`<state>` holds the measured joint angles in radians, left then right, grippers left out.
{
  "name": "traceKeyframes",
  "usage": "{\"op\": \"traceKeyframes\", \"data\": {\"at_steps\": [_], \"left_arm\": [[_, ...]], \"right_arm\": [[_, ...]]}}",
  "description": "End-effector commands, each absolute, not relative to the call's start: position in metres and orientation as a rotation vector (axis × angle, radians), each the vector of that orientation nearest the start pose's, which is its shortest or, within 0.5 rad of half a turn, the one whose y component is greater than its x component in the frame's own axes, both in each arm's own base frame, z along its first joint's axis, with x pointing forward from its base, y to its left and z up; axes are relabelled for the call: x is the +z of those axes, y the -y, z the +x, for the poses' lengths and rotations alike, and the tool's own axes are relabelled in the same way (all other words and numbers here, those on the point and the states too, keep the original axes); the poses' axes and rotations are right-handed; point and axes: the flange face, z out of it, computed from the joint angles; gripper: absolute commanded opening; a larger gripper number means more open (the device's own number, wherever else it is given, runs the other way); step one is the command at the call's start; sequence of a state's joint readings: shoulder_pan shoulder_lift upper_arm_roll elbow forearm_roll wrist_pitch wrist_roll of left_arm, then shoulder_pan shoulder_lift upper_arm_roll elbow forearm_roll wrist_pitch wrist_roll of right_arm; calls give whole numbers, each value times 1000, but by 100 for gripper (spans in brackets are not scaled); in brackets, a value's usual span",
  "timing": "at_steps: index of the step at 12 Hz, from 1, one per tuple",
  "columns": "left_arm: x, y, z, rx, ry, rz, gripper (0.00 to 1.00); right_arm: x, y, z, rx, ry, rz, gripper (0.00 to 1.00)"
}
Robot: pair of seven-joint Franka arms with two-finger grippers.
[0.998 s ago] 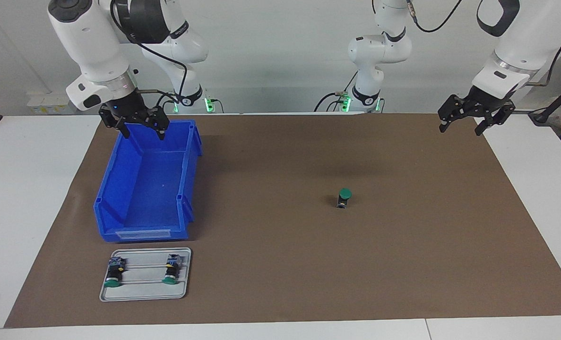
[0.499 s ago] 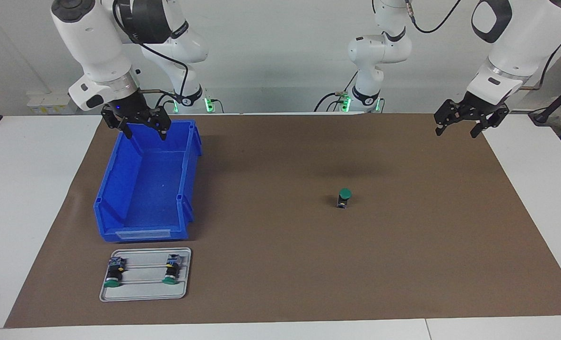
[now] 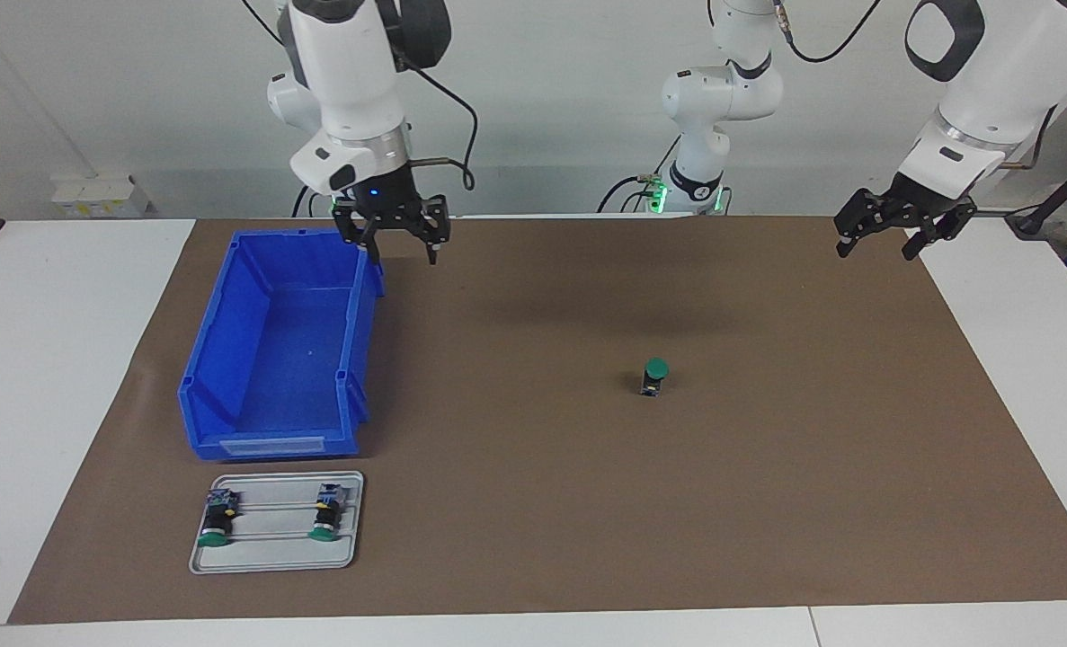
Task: Place and press button with both arms
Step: 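Withdraw the left gripper while the right gripper reaches the part, then grasp the upright green-black part with the right gripper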
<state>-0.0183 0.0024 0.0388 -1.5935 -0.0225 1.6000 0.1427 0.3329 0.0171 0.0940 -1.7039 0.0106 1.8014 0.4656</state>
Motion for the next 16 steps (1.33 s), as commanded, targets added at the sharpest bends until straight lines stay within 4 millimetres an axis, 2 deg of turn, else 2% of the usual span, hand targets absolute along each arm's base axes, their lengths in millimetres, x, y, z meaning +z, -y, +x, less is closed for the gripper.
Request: {"op": "traceKeyframes", "data": {"at_steps": [1,3,4,5,6,7,9,10,12,13,14,16], "left_arm": [[616,-11,550,-20,-176,-3141,100],[616,-11,550,-20,-176,-3143,100],[616,-11,550,-20,-176,-3143,100],[616,-11,550,-20,-176,-3141,100],[616,-11,550,-20,-176,-3143,100],[616,-11,550,-20,-176,-3141,100],[616,-11,550,-20,-176,-3141,100],[616,-11,550,-22,-176,-3142,100],[616,-11,550,-20,-176,-3143,100],[617,-11,550,-22,-176,-3142,100],[616,-11,550,-20,-176,-3141,100],[617,-11,550,-22,-176,-3141,100]], "right_arm": [[537,-304,564,-100,-128,-3091,82],[484,-382,575,-165,-212,-3093,81],[460,-401,583,-183,-241,-3098,79],[438,-429,584,-184,-219,-3096,78],[412,-474,579,-198,-196,-3094,76],[396,-509,577,-257,-207,-3080,75],[400,-529,575,-346,-171,-3014,75],[403,-547,566,-392,-126,-2958,75],[406,-562,560,-444,-92,-2892,75],[395,-568,559,-455,-78,-2878,77],[386,-571,558,-457,-66,-2877,77],[386,-566,560,-456,-46,-2895,79]]}}
